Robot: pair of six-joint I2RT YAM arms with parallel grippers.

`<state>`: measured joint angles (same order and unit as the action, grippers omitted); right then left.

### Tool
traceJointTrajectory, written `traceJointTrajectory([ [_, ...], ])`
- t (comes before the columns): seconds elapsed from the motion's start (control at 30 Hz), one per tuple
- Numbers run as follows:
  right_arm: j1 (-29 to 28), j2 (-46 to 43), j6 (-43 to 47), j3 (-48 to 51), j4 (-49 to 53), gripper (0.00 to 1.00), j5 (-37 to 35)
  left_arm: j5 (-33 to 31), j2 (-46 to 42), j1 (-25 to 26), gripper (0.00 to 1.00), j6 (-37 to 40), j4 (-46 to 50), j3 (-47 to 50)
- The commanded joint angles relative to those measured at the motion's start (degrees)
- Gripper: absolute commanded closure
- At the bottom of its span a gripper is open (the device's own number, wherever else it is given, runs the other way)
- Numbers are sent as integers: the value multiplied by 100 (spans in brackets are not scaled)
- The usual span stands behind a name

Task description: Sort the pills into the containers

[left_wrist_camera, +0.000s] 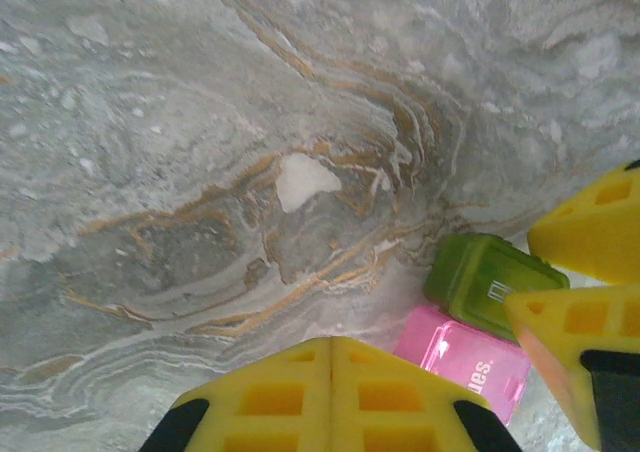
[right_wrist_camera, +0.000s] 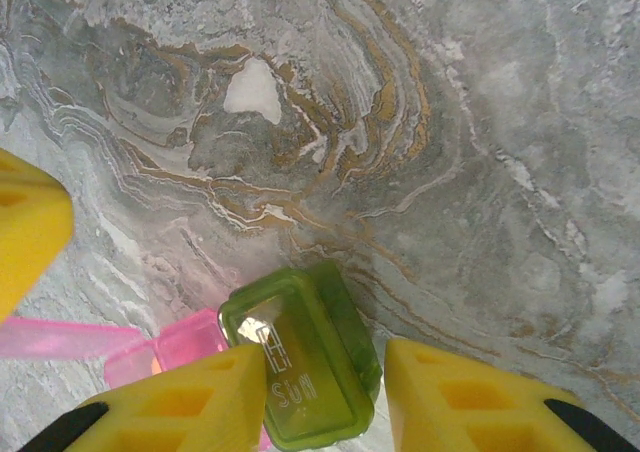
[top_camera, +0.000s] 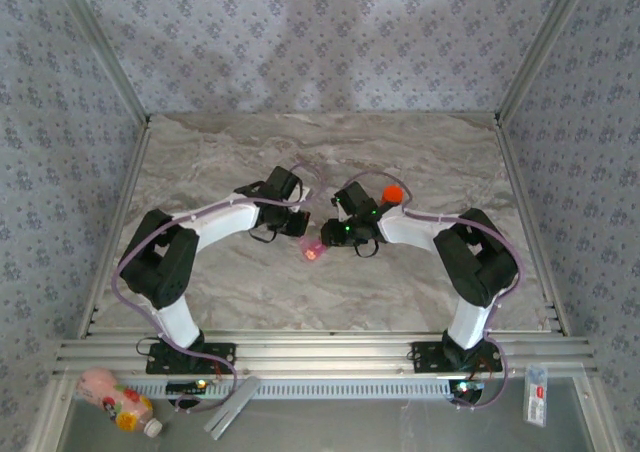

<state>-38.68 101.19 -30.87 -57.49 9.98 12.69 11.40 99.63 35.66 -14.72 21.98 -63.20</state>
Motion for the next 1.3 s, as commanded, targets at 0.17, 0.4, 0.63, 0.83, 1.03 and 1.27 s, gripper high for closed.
traceJointTrajectory([
  [0.17,-71,140,-112,-21,74,63,-118,211,-376,172,100,-136,26,115],
  [0.4,-85,121,-116,-4,80,63,-135,-894,-658,143,100,-364,-14,277],
  [0.63,-113,121,-110,-36,113,64,-179,-1074,-832,24,100,-532,133,421],
  [0.83,-158,164,-103,-82,243,65,-301,-716,-866,35,100,-611,63,663],
  [1.03,-196,212,-59,-143,414,66,-443,-511,-928,103,100,-695,-56,805],
  [1.27,-253,245,-42,-201,536,66,-566,-395,-996,173,100,-780,-158,932],
])
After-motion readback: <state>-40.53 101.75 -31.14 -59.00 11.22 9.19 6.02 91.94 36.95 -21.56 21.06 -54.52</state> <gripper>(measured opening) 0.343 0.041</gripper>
